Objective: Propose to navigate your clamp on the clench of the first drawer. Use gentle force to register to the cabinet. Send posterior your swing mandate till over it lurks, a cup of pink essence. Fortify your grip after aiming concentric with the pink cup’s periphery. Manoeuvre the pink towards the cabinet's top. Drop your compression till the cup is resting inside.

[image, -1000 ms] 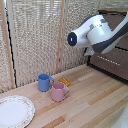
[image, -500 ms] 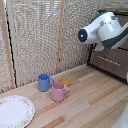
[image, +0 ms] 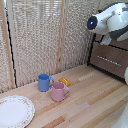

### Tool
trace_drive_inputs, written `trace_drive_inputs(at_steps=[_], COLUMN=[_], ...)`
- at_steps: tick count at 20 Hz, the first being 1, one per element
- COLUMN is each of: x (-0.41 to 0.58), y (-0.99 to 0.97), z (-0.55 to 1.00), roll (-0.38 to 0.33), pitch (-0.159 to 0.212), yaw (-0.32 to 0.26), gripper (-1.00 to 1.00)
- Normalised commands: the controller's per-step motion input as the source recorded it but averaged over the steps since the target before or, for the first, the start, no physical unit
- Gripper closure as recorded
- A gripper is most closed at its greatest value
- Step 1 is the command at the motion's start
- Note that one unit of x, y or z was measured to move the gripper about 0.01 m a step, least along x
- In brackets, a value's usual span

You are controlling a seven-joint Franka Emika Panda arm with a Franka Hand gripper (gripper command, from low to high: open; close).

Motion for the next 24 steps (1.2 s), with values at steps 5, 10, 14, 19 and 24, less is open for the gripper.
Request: trace_drive_inputs(at_steps=[5,10,14,19,24], x=[0.104,0.018,-0.126,-0.126,-0.005], y=[-0.43,-0.16,-0.2,-0.17,0.01], z=[0.01,-0.19,-0.14,-0.01,0.0], roll=[-0.007,-0.116,-0.05,0.007,0.0], pitch=[0.245,0.062,0.011,-0.008,0.0], yaw=[0.017,0.0,-0.011,0.016,0.002], gripper=[-1.0,1.0,1.0,1.0,1.0])
